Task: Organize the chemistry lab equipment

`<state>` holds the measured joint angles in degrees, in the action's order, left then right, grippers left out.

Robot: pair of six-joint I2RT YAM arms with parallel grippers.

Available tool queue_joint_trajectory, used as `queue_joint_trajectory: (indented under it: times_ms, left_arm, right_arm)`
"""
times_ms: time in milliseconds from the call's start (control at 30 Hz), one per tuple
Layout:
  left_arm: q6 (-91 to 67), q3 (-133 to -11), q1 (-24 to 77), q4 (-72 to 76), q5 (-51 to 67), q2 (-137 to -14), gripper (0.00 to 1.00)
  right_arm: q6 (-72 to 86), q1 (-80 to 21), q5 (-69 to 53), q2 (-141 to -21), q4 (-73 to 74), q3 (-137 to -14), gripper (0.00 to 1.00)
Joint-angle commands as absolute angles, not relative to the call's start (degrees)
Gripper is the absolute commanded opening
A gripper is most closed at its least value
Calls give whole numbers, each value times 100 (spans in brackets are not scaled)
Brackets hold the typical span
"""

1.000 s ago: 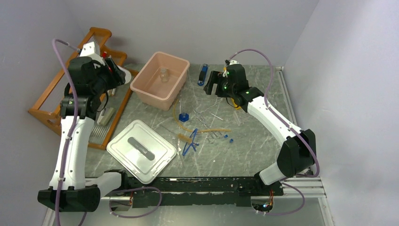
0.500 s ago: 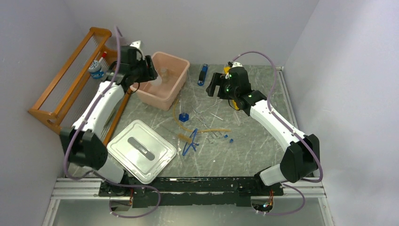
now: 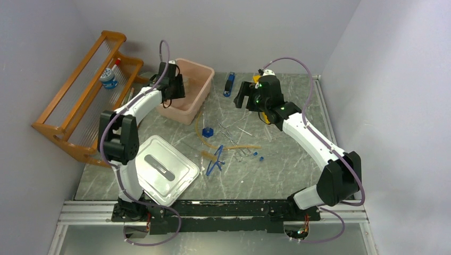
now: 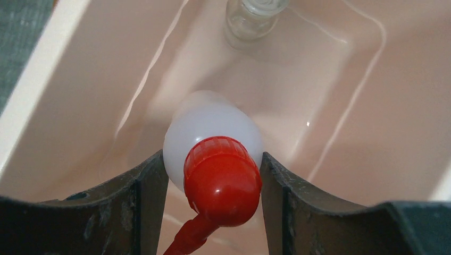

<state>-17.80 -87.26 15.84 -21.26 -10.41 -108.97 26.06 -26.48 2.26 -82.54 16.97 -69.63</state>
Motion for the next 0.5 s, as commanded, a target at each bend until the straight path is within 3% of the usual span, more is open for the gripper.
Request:
queue_joint_trajectory:
  times_ms: [0, 467]
  left_arm:
    - [-1677, -8954, 1600, -1407, -1365, -11327, 46]
    - [-1903, -9406, 1487, -1094, -1366, -12144, 50]
  right_arm:
    - [2531, -2681, 356, -8288, 1565, -7039, 89]
    - [2531, -2702, 709, -8303, 1728, -7174, 89]
